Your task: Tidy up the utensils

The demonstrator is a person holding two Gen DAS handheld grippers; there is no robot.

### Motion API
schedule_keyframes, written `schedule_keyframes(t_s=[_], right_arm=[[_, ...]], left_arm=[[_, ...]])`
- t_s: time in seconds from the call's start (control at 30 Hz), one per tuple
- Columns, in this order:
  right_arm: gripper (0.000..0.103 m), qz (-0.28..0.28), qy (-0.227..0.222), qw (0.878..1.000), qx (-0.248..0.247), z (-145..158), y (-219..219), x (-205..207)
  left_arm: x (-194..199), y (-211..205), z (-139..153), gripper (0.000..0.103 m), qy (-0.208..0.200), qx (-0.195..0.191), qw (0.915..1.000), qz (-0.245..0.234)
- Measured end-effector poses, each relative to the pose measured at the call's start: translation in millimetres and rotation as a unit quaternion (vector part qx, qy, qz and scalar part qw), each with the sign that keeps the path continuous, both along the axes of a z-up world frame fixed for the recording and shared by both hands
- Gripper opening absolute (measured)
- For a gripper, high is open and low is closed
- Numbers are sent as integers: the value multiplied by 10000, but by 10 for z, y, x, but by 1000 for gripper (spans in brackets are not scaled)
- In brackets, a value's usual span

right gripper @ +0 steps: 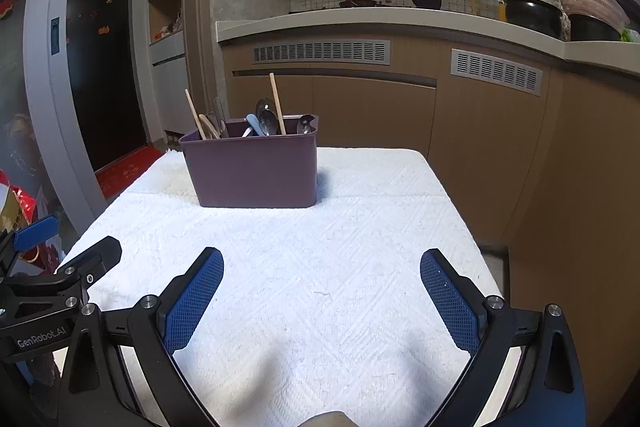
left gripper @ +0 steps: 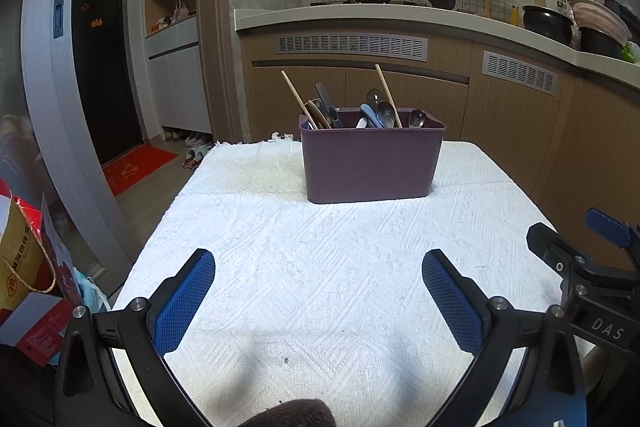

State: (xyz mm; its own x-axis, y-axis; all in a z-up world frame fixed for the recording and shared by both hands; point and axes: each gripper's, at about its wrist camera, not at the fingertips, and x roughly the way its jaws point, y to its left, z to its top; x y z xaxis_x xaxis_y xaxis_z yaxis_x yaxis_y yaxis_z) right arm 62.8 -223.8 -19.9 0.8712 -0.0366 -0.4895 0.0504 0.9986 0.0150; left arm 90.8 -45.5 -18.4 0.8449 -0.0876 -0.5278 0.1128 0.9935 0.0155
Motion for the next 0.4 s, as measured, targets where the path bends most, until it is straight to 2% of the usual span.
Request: schedule_keyframes(t_s=[0.4], right_arm=[[99,36,74,10000,12,-30,10,40]], left_arm=[[5,17,-45,103,29,-2,10000,69]])
